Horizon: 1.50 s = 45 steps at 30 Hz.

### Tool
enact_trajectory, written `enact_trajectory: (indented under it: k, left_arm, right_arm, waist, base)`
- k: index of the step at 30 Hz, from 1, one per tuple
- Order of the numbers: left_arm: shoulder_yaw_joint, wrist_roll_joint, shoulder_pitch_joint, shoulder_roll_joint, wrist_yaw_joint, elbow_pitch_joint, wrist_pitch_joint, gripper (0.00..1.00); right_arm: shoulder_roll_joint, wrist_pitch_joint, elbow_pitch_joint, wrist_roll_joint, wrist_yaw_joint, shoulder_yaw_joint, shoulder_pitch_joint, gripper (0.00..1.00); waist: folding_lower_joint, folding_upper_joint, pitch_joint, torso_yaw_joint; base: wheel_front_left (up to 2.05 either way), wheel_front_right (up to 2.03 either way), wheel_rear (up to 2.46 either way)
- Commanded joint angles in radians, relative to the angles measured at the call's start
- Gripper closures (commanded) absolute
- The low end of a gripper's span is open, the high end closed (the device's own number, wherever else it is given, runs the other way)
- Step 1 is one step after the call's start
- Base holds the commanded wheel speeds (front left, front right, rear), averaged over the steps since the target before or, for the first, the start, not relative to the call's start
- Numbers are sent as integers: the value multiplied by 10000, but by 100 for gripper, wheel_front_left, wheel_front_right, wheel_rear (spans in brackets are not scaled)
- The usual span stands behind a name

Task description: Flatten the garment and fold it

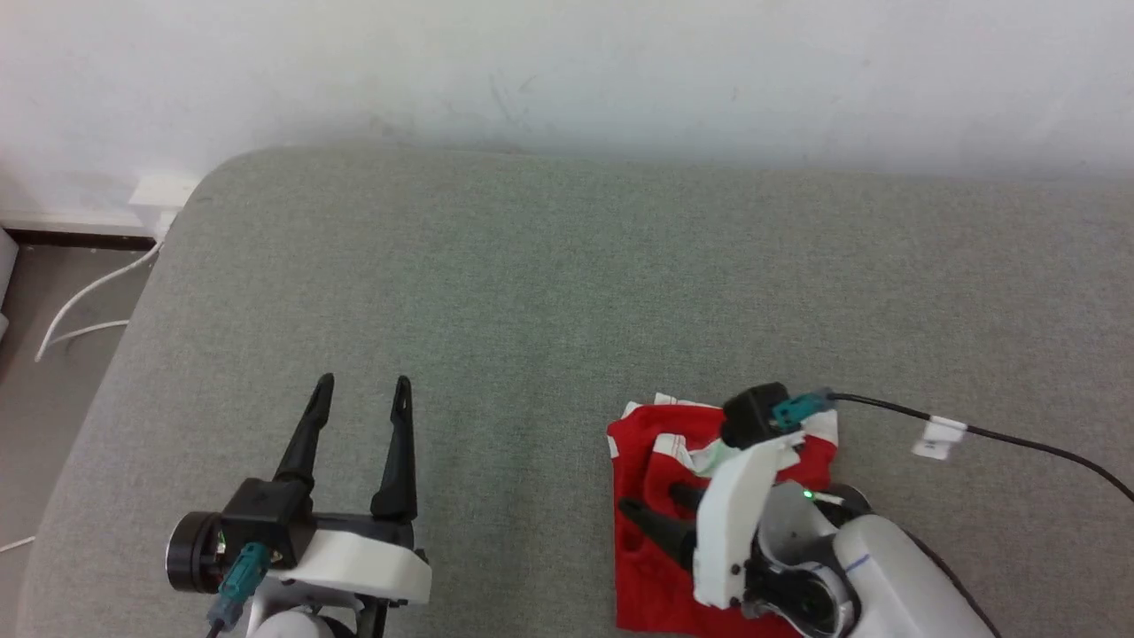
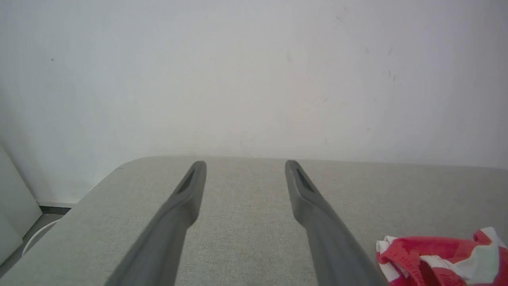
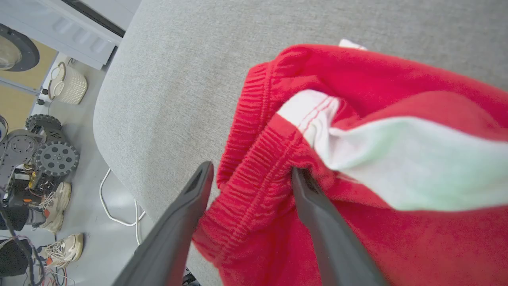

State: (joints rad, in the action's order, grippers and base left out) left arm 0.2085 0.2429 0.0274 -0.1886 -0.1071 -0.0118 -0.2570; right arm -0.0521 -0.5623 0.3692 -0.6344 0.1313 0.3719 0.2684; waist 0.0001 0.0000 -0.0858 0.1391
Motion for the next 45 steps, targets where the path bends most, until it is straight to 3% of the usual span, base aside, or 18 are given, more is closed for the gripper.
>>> enact_trajectory:
  k: [1, 9, 17, 21, 27, 33, 38, 45]
  left_arm:
    - [-25, -64, 123, 54, -12, -15, -47, 0]
    - [-104, -70, 34, 88, -53, -76, -47, 0]
    - [-201, -34, -149, 86, -143, -108, -47, 0]
    - [-313, 41, -240, 100, -228, -87, -47, 0]
    - [-550, 189, -380, 83, -329, -118, -47, 0]
    - [-706, 286, -451, -58, -358, -428, -47, 0]
    - [-895, 434, -509, -119, -401, -650, -47, 0]
    - [-1013, 541, -527, -92, -424, -775, -47, 0]
  right_arm:
    - [15, 123, 46, 125, -6, 377, 328, 0]
    - [-1126, 770, -1012, 1440, -6, 2184, 864, 0]
    - [-2263, 1673, -2943, 1763, -6, 2133, 246, 0]
    - [-2233, 2808, -3885, 2210, -6, 653, -582, 0]
    - [-1566, 4437, -4812, 3134, -6, -1972, -1900, 0]
    - [-958, 5158, -5572, 3685, -6, -3889, -2906, 0]
    - [-571, 4613, -5508, 3535, -6, -5645, -3459, 0]
    - [-390, 1921, -3438, 706, -6, -7644, -3357, 0]
  waist:
    - [-1, 0, 3, -42]
    - [-1, 0, 248, -310]
    - [-1, 0, 499, -620]
    - [-1, 0, 588, -820]
    - [-1, 0, 707, -1150]
    - [-1, 0, 790, -1310]
    - [-1, 0, 784, -1301]
    - [-1, 0, 742, -995]
  base:
    - [0, 0, 0]
    - [0, 0, 0]
    - [0, 0, 0]
    - [0, 0, 0]
    - [0, 0, 0]
    - [0, 0, 0]
    - [0, 0, 0]
    - [0, 0, 0]
